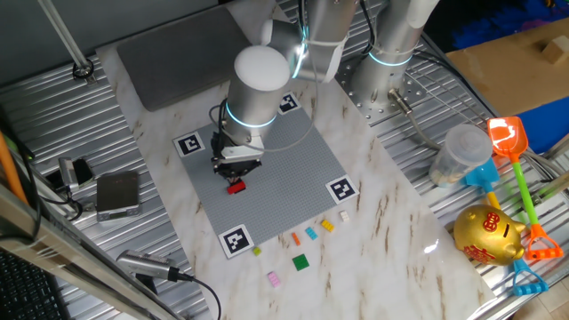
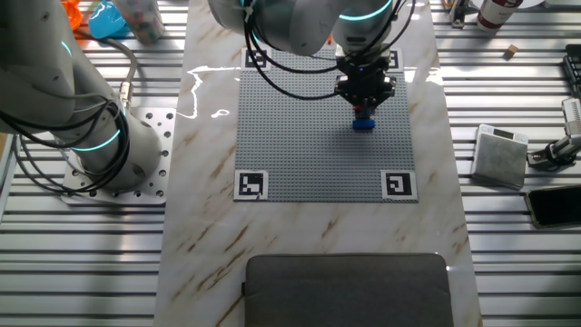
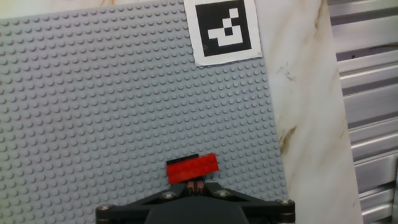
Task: Build with small Lego blocks
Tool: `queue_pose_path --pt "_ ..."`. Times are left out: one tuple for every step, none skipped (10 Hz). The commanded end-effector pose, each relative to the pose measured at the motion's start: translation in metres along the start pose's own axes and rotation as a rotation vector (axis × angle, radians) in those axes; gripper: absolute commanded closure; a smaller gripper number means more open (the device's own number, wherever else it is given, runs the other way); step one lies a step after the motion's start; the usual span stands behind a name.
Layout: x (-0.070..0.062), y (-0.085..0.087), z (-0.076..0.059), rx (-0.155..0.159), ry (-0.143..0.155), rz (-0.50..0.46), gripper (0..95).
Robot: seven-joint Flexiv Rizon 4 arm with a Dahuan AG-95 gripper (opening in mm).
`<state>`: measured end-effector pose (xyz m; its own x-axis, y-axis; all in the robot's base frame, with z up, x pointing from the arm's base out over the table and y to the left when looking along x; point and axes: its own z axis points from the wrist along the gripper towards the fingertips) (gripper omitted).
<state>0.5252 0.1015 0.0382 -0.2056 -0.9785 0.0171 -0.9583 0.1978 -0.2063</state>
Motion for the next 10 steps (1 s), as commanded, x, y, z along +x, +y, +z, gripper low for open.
queue_pose_path --pt "-0.0066 0.0025 0.0005 -0.012 -0.001 0.007 95.0" --pt "-0.0091 0.0033 0.0012 -0.011 0.001 0.005 95.0" --pt "-0.0106 0.0038 0.0017 -0.011 0.002 0.001 95.0" --pt "-0.0108 0.0038 0.002 -0.01 0.006 -0.005 95.0" --pt "-0.0107 0.0038 0.0031 -0.009 0.007 -0.009 95.0" --pt "-0.0106 0.0037 0.0051 -0.01 0.006 -0.01 95.0" --pt "-0.0107 0.0032 0.0069 -0.01 0.005 -0.011 95.0" --pt "-0.0109 0.0028 0.0079 -0.01 0.005 -0.011 95.0" --pt "-0.0112 0.0023 0.0081 -0.01 0.004 -0.013 95.0" --pt "-0.0114 0.0022 0.0082 -0.011 0.004 -0.013 95.0"
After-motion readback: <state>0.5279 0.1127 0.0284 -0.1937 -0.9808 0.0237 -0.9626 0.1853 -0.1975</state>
